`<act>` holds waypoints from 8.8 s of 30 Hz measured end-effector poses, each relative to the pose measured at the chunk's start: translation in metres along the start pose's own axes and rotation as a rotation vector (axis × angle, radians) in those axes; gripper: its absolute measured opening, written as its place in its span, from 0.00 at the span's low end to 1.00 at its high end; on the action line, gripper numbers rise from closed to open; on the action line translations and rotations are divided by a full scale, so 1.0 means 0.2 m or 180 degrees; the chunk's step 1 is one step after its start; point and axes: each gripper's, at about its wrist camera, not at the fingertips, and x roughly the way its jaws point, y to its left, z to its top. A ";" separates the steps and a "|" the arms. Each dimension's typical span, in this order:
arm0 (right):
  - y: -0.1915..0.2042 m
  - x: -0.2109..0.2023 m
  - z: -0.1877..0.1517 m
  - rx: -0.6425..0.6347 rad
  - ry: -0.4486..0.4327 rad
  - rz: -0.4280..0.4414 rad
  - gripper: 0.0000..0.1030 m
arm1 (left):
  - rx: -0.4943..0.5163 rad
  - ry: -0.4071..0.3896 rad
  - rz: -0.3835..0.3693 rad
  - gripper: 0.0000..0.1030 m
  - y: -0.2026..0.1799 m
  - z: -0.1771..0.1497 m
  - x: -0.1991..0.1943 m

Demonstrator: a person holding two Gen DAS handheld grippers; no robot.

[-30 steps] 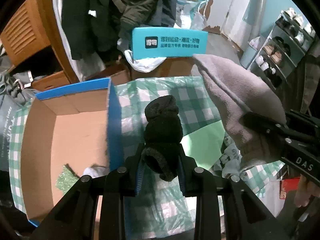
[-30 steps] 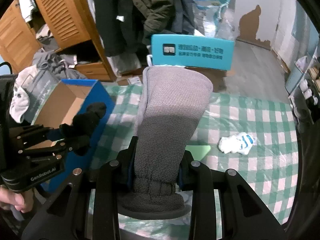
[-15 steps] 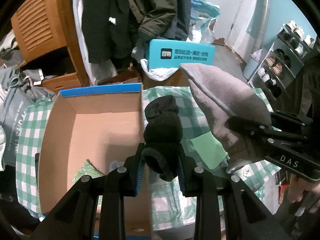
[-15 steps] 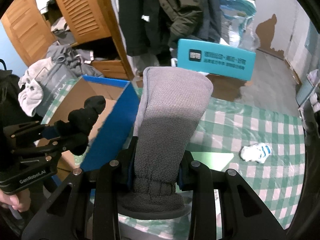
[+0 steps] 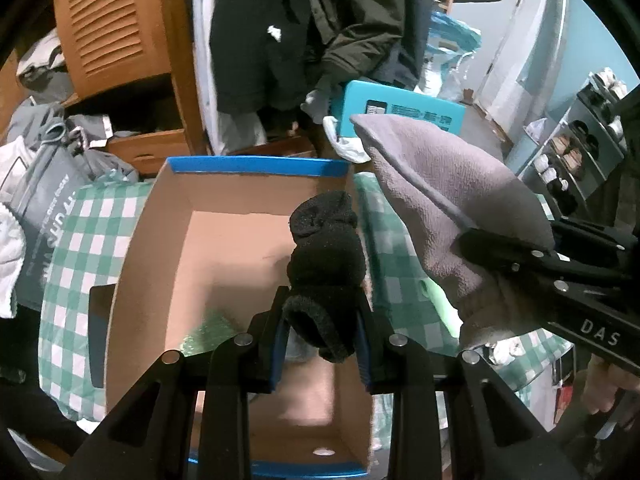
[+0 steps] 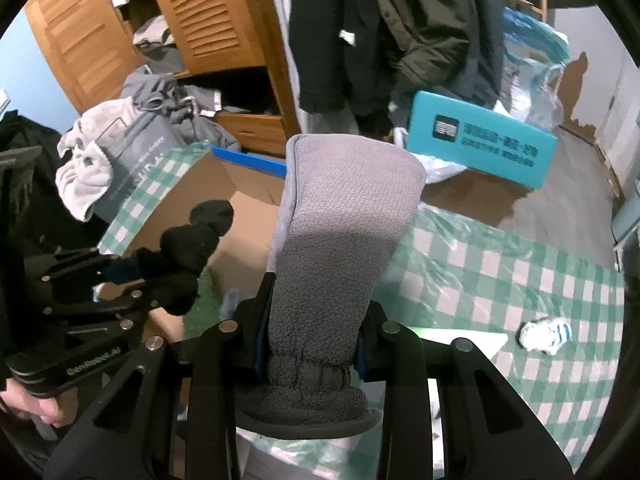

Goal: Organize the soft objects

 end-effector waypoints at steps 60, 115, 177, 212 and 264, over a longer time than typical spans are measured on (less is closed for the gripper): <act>0.17 0.22 0.06 0.0083 0.0354 0.0068 0.70 | -0.0089 0.0111 0.0292 0.69 0.18 -0.03 0.06; -0.76 -0.07 -0.53 0.1092 0.0458 -0.0485 0.70 | 0.1019 0.0437 0.0076 0.72 -0.72 -0.12 0.34; -1.32 0.06 -0.86 0.1724 0.0657 -0.0555 0.37 | 0.1229 0.1210 -0.0169 0.79 -1.22 -0.11 1.05; -1.32 0.08 -0.84 0.1770 0.0619 -0.0437 0.37 | 0.1428 0.0858 -0.0191 0.03 -1.26 -0.06 1.06; -0.69 -0.17 -0.41 0.0755 0.0133 -0.0489 0.37 | 0.0971 0.0207 -0.0086 0.03 -0.76 0.00 0.28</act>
